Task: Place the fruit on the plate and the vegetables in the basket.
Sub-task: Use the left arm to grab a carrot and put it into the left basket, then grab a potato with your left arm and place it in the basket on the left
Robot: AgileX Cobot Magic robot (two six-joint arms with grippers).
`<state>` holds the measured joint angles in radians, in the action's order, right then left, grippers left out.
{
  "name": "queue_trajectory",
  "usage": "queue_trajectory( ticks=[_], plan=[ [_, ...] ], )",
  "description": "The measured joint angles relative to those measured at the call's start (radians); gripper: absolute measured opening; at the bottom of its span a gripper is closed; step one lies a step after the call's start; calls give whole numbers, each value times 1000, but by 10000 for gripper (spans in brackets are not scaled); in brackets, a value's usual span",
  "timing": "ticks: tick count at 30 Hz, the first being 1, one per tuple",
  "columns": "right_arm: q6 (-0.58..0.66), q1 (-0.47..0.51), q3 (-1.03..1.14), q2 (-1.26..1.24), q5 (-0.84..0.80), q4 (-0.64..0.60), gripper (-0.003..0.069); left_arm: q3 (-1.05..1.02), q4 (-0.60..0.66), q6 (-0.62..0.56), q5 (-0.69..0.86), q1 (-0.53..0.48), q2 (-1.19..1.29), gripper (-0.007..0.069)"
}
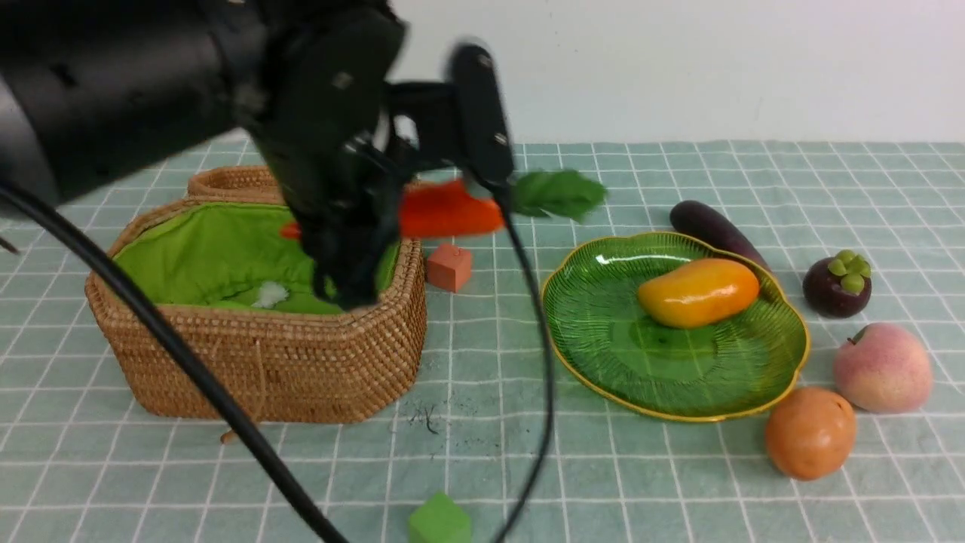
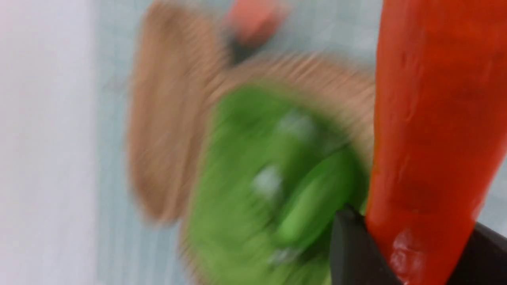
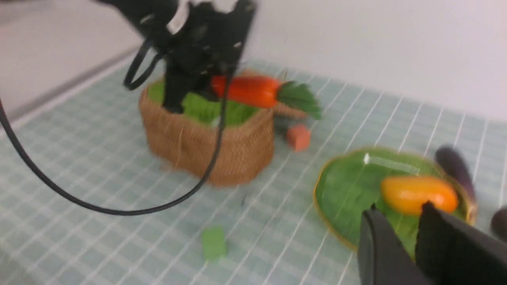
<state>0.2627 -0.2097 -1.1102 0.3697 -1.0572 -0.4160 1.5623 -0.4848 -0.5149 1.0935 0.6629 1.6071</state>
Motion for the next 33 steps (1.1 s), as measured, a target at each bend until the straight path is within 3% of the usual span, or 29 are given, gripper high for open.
queue_trajectory(
  ticks=[4,12,16,17,21,25,27,29,33],
  plan=[
    [0,0,31,0,144,-2,169,-5,7,-78,-35,-176,19,245],
    [0,0,90,0,175,-7,171,-8,67,-140,-88,-314,112,255],
    [0,0,108,0,175,-8,171,-8,65,-134,-108,-330,131,386],
    [0,0,109,0,174,-11,172,-8,57,-119,-110,-331,132,460],
    [0,0,109,1,174,-29,174,-8,38,-65,-107,-332,132,620],
    [-1,0,109,5,162,-41,174,-8,72,67,-76,-332,129,657],
    [-3,0,109,22,130,-46,176,-8,149,204,-76,-323,109,611],
    [-3,0,109,52,92,-47,176,-8,218,302,-90,-291,72,516],
    [-10,0,109,154,7,-38,178,-8,316,474,-99,-176,-34,206]
  ],
)
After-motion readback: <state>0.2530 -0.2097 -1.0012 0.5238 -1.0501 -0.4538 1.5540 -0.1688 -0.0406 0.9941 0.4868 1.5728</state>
